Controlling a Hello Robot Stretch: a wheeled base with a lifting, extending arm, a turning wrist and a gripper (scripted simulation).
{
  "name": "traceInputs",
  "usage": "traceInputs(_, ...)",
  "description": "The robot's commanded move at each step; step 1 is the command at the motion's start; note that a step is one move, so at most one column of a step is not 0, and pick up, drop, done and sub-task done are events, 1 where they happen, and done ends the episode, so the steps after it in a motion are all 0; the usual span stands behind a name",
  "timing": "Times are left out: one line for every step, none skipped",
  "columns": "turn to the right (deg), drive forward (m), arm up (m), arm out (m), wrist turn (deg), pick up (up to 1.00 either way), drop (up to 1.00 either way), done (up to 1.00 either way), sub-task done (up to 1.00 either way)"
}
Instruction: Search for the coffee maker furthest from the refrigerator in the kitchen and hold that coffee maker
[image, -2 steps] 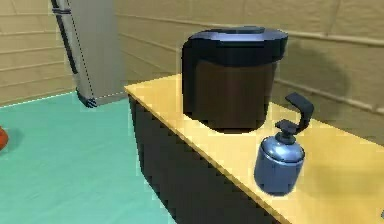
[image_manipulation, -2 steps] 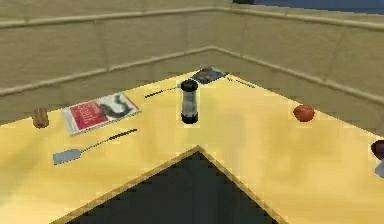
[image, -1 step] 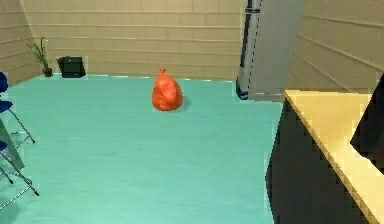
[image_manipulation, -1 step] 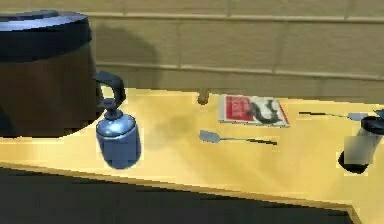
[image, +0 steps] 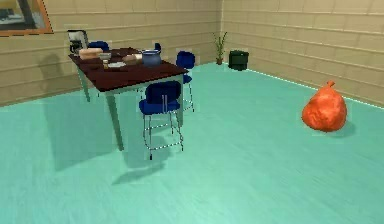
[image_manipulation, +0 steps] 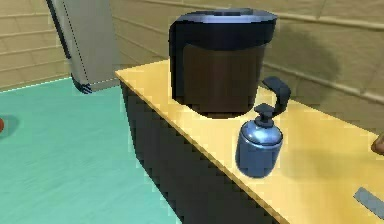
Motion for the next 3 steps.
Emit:
traceInputs(0.0,0.25,0.0,0.0,0.0,0.0,0.0,0.0,0.0)
traceInputs(45.0,0.0,0.0,0.0,0.0,0.0,0.0,0.0,0.0)
traceInputs(3.0,0.0,0.0,0.0,0.0,0.0,0.0,0.0,0.0)
